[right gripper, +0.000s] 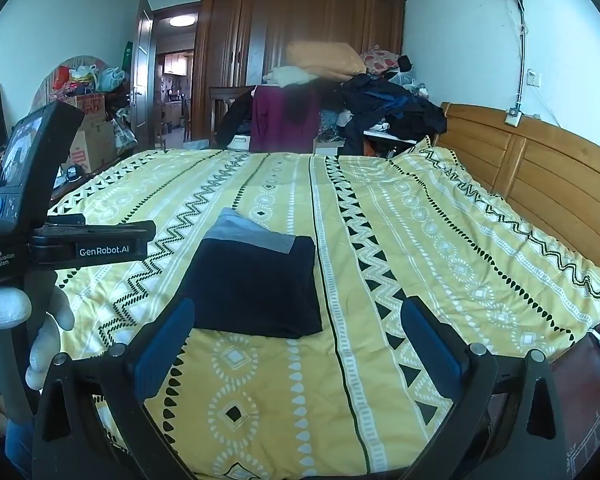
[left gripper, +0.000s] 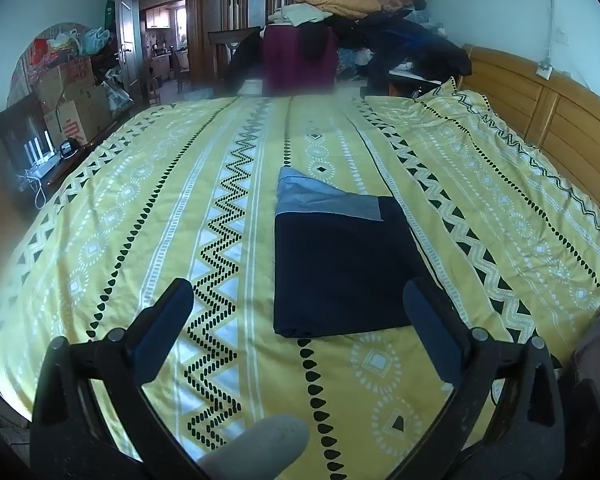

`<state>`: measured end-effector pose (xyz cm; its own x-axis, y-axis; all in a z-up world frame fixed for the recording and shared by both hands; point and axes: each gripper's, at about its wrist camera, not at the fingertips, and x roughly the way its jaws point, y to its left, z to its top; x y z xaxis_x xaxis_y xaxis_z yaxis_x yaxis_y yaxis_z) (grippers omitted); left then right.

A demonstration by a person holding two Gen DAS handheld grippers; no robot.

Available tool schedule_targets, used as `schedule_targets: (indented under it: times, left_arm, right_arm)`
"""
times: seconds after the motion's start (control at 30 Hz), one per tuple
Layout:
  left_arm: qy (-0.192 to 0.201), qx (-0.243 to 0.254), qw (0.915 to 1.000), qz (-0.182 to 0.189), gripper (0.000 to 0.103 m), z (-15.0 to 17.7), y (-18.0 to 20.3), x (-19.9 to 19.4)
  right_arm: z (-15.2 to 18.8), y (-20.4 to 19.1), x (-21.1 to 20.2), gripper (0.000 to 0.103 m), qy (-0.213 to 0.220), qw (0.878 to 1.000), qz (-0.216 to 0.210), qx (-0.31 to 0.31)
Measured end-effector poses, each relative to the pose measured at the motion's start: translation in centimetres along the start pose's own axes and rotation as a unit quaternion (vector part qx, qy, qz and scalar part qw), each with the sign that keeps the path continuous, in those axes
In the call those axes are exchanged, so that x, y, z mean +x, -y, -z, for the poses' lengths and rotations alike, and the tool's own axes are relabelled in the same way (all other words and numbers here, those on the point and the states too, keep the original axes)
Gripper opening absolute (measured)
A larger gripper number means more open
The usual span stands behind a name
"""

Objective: Fold small clothes

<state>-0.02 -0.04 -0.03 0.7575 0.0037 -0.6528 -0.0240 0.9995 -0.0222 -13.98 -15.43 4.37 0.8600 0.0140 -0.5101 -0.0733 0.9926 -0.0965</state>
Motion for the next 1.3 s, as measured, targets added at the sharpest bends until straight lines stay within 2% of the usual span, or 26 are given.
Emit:
schedule_targets:
  times: [0.2,0.27,0.6,0.67,1.03,1.3]
  left_arm:
    - [-0.005,-0.006,1.0000,0.002,0.103,0.6,-0.9,0.5]
    - [-0.004,-0.005,1.0000,0.002,0.103,1.0,-1.1,0.4]
    - [-0.026,-0.033,0.9991,0.001,0.103,1.8,-4.1,1.5]
    - [-0.026,-0.039,0.9989,0.001,0.103,2.0,-4.7,1.6]
    - [-0.051,-0.057,0.9970,0.009,0.103,3.5,-7.2,3.8]
    - [-0.069,-0.037,0.9967,0.022,0.103,3.6,-7.3,4.9]
  right_arm:
    - [-0.2,0.1,0.1,0.103,-0.006,1.000,0.002,0.002]
    - [0.1,-0.8,0.9,0.103,-0.020,1.000,0.006,-0.006]
    - [0.5,-2.9,4.4,0.103,-0.098,0.992,0.074,-0.032]
    - [0.8,-2.2,4.7,0.103,-0.108,0.991,0.074,-0.037]
    - [1.1,-5.5,7.0,0.103,-0.143,0.985,0.077,-0.064]
    - [1.8,-5.3,8.2,0.103,-0.180,0.982,0.054,-0.012]
